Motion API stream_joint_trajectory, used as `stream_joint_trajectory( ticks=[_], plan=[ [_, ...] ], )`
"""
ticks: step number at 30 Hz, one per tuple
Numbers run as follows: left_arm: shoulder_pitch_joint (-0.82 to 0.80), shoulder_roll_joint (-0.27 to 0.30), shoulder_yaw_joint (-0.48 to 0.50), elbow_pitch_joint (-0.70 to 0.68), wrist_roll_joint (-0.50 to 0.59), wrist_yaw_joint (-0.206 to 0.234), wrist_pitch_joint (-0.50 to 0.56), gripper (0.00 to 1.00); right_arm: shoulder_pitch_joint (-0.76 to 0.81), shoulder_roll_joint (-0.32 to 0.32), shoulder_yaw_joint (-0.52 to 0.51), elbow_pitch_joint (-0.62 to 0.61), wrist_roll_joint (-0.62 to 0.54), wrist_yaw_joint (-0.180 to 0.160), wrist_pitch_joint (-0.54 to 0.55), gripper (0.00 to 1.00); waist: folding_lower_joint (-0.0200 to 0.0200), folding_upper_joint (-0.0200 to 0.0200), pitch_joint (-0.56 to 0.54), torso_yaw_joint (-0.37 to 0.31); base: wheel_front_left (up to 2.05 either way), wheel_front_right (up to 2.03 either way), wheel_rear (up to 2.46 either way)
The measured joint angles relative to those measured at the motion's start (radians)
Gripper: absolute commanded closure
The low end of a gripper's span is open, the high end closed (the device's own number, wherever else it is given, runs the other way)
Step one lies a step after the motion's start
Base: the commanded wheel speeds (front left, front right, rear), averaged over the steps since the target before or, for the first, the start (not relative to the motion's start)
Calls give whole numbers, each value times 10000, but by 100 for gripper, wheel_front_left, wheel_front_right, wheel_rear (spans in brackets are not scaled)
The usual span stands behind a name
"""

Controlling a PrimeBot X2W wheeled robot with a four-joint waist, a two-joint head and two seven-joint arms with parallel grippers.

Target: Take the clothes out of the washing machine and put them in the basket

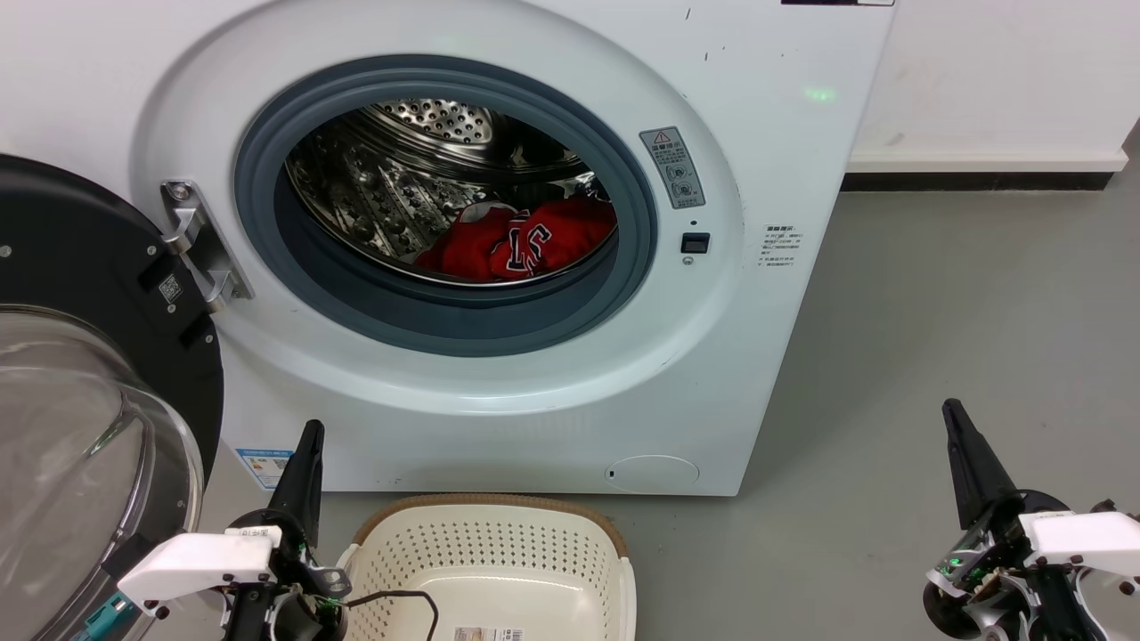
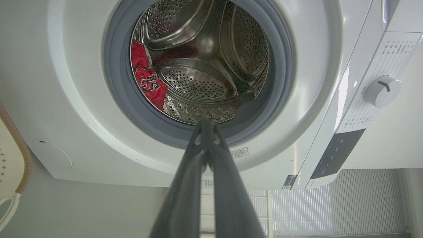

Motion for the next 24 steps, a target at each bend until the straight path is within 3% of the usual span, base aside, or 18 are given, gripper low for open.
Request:
stream_joint_trajectory(
  ticks=[24],
  plan=[
    [0,0,0,0,0,-2,0,100,-1,0,0,0,0,0,0,100,0,0,0,0,0,0,0]
  ],
)
